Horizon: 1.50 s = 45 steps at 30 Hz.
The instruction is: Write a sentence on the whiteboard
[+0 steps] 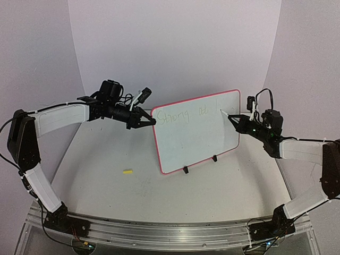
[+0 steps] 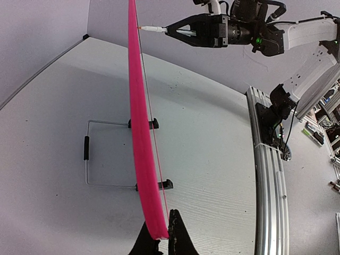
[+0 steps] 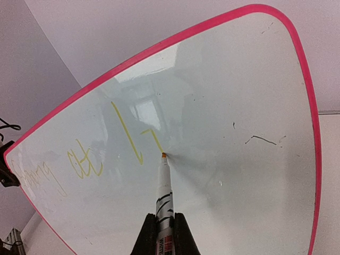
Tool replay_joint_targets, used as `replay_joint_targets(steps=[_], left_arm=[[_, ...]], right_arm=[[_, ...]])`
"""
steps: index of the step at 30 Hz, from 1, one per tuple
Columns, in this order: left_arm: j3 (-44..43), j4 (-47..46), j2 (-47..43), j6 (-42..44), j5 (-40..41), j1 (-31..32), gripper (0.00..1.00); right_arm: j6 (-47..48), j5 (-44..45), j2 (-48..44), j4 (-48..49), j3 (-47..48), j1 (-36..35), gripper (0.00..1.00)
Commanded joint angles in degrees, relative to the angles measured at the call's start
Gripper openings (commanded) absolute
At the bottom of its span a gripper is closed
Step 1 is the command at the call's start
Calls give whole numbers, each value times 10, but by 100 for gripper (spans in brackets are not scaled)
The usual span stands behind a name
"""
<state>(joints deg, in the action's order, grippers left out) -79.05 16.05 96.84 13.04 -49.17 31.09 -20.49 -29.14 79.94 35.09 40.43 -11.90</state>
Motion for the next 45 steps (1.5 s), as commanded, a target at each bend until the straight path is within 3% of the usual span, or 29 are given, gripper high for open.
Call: replay_joint_targets(steps=[1,24,45], left_arm=[[-3,27,14,27,10,13,0],[0,28,6,27,20,13,0],[-1,28,9,27,18,13,0]], right_arm=[[-1,14,-3,6,-4,2,0],[8,-11,-106,-64,-13,5,0],[45,-52,-57,-63,30,26,0]])
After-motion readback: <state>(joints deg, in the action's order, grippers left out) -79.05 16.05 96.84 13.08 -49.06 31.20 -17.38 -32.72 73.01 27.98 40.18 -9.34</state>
